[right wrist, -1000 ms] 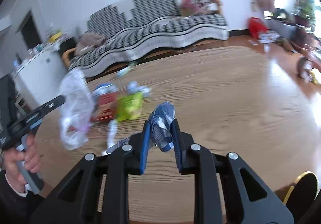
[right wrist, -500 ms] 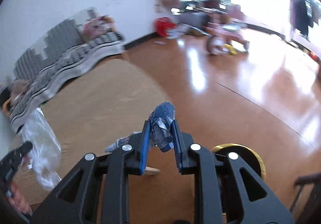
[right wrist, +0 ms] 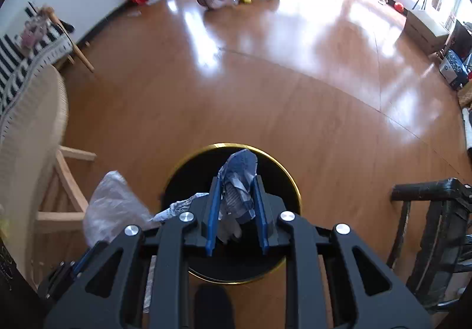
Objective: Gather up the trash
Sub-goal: 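Carry the plastic bag and blue wrapper to the bin and open both tools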
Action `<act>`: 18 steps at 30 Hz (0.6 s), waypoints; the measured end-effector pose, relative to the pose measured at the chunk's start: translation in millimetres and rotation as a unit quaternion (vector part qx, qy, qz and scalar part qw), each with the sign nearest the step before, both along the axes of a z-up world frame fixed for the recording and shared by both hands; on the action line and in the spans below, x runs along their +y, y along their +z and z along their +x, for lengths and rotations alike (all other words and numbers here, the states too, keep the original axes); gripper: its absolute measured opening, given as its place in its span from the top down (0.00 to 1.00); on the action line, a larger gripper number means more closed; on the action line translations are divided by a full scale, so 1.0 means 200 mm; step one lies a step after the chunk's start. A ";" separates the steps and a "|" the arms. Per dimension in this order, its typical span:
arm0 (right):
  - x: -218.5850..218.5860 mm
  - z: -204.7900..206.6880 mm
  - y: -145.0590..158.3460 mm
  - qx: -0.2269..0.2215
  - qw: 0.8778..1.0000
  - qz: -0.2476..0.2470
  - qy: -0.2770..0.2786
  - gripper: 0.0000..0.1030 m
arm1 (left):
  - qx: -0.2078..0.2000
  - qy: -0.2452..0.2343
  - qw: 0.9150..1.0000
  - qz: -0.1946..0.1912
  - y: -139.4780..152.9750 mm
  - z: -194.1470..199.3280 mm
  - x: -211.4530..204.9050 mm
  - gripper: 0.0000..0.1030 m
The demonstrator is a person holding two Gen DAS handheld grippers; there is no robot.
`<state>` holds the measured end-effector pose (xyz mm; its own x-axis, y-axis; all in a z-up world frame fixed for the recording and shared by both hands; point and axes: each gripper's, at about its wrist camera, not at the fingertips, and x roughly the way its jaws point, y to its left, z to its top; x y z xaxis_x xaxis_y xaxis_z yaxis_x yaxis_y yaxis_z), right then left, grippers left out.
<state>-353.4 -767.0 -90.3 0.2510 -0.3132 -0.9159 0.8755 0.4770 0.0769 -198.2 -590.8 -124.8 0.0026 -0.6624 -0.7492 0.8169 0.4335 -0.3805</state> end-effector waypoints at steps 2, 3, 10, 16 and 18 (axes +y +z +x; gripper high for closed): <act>-0.01 -0.01 -0.03 0.011 1.000 0.004 -0.003 0.78 | 0.007 -0.001 1.000 0.004 -0.03 0.00 -0.04 0.96; -0.02 -0.01 -0.03 0.014 1.000 0.003 -0.004 0.78 | 0.011 -0.001 1.000 0.005 -0.04 0.00 -0.06 0.96; -0.03 0.02 -0.05 0.021 1.000 0.000 -0.007 0.78 | 0.024 -0.008 1.000 0.009 -0.08 0.01 -0.12 0.96; 0.01 0.05 0.00 0.022 1.000 -0.014 -0.010 0.21 | 0.018 -0.031 0.999 0.018 -0.10 -0.03 -0.17 0.62; 0.01 0.05 0.02 0.019 1.000 -0.019 -0.009 0.21 | 0.015 -0.020 1.000 0.015 -0.10 -0.04 -0.17 0.25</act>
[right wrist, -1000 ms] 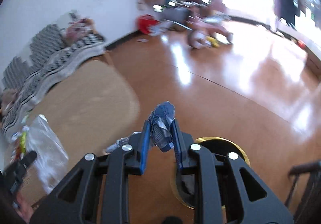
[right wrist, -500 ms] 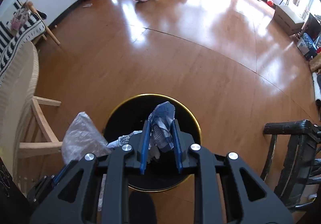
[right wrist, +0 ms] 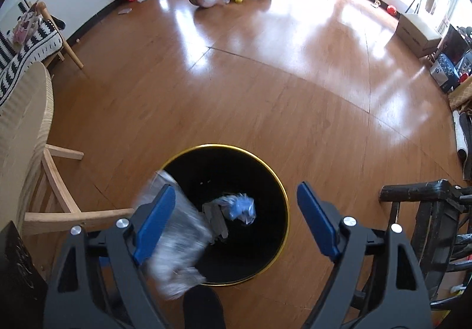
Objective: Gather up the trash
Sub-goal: 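Carry the plastic bag and blue wrapper to the bin and open both tools, then move both open tools back over the trash pile on the table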
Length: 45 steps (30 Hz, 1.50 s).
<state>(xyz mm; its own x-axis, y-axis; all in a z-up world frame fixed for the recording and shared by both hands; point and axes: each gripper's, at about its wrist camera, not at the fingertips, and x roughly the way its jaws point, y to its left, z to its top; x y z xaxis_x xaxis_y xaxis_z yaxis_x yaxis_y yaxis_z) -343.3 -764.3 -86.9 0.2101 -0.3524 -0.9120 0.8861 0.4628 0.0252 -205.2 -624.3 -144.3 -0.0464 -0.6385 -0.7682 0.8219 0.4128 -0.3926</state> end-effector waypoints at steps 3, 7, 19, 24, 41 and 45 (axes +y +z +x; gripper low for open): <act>0.01 0.01 0.02 -0.009 1.000 -0.002 -0.002 0.21 | 0.008 0.019 1.000 -0.006 0.00 0.02 0.02 0.21; 0.06 0.06 0.11 -0.034 0.999 -0.022 0.002 0.21 | 0.007 0.027 1.000 -0.003 0.05 0.08 0.09 0.20; 0.68 0.76 0.43 -0.127 0.977 -0.056 0.163 0.19 | -0.159 0.119 0.980 0.003 0.61 0.58 1.12 0.09; 1.10 1.14 0.52 -0.156 0.955 -0.049 0.249 0.19 | -0.198 0.233 0.952 0.020 0.76 0.88 1.86 0.09; 2.55 1.79 0.39 -0.146 0.853 -0.016 0.500 0.16 | -0.195 0.406 0.890 0.066 0.72 1.30 3.02 0.07; 2.68 1.84 0.30 -0.118 0.843 -0.020 0.525 0.16 | -0.195 0.399 0.892 0.080 0.64 1.35 2.99 0.07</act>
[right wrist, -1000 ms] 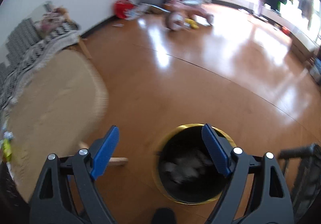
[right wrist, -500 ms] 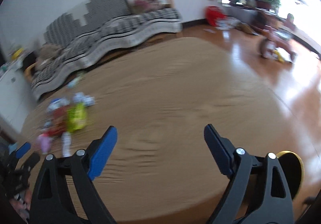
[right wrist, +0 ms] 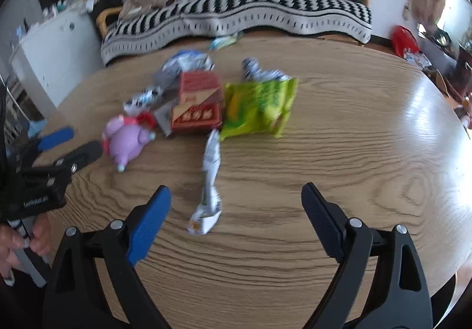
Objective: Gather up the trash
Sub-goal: 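Move both open tools back over the trash pile on the table, then grasp the pink-purple toy with the left tool while the right tool grasps the white barcode wrapper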
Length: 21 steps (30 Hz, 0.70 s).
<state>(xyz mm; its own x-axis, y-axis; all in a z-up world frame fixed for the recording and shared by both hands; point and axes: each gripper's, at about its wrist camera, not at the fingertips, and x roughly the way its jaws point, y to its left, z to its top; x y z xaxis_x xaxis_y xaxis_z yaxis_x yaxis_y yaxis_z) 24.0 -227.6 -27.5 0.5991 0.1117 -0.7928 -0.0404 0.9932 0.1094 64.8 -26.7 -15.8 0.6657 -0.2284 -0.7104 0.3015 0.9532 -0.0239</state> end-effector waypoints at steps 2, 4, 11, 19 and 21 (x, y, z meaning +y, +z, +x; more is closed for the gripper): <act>0.05 0.02 -0.05 0.009 1.000 -0.007 0.009 0.16 | 0.002 0.002 1.000 0.007 -0.04 0.05 -0.01 0.07; 0.08 0.04 -0.08 0.016 1.000 -0.016 0.014 0.16 | 0.009 0.003 1.000 0.005 -0.07 0.08 -0.02 0.07; 0.15 0.09 -0.19 0.030 0.999 -0.041 0.021 0.21 | 0.031 -0.004 0.999 0.014 -0.18 0.17 -0.03 0.07; 0.18 0.10 -0.17 0.019 0.998 -0.043 0.043 0.78 | 0.047 -0.017 0.999 -0.019 -0.18 0.19 -0.03 0.39; 0.19 0.10 -0.17 0.022 0.998 -0.039 0.049 0.86 | 0.041 -0.018 0.999 -0.003 -0.17 0.17 -0.06 0.42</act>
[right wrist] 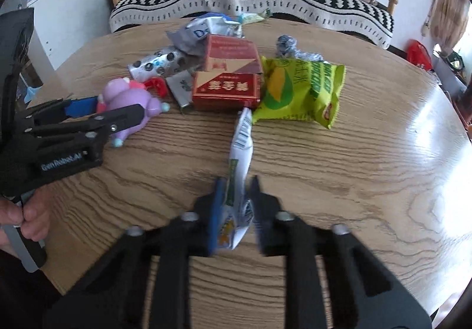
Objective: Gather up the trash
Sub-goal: 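Grasp the pink-purple toy with the left tool while the right tool grasps the white barcode wrapper, then carry the toy and white wrapper over the black bin and open both tools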
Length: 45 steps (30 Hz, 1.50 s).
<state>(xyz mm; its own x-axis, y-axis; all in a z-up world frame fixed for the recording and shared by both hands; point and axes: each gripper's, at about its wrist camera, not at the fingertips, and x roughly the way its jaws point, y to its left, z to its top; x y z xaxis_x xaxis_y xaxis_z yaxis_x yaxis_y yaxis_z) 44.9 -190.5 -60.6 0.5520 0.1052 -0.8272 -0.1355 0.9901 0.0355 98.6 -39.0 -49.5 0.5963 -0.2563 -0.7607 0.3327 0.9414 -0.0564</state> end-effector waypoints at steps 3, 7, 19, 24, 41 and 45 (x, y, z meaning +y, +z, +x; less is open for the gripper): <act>0.01 0.00 0.01 0.001 1.000 0.002 0.000 0.90 | -0.009 -0.004 1.000 0.020 0.01 -0.02 -0.03 0.45; 0.01 -0.01 0.02 0.000 1.000 0.005 0.001 0.92 | -0.007 0.003 1.000 0.019 0.02 -0.03 -0.02 0.47; -0.14 -0.10 0.19 -0.035 0.999 0.027 -0.012 0.93 | -0.022 0.028 0.999 -0.005 0.18 -0.05 0.01 0.47; -0.42 -0.21 0.28 -0.055 0.996 0.036 -0.054 0.93 | -0.042 0.008 0.999 -0.020 0.27 -0.12 -0.13 0.47; -1.92 -1.07 0.38 -0.073 0.942 0.044 -0.324 0.93 | -0.031 -0.216 0.973 -0.078 0.29 -0.70 -1.54 0.47; -2.26 -1.37 0.33 -0.063 0.913 0.045 -0.401 0.93 | 0.004 -0.270 0.958 -0.093 0.17 -0.91 -1.97 0.47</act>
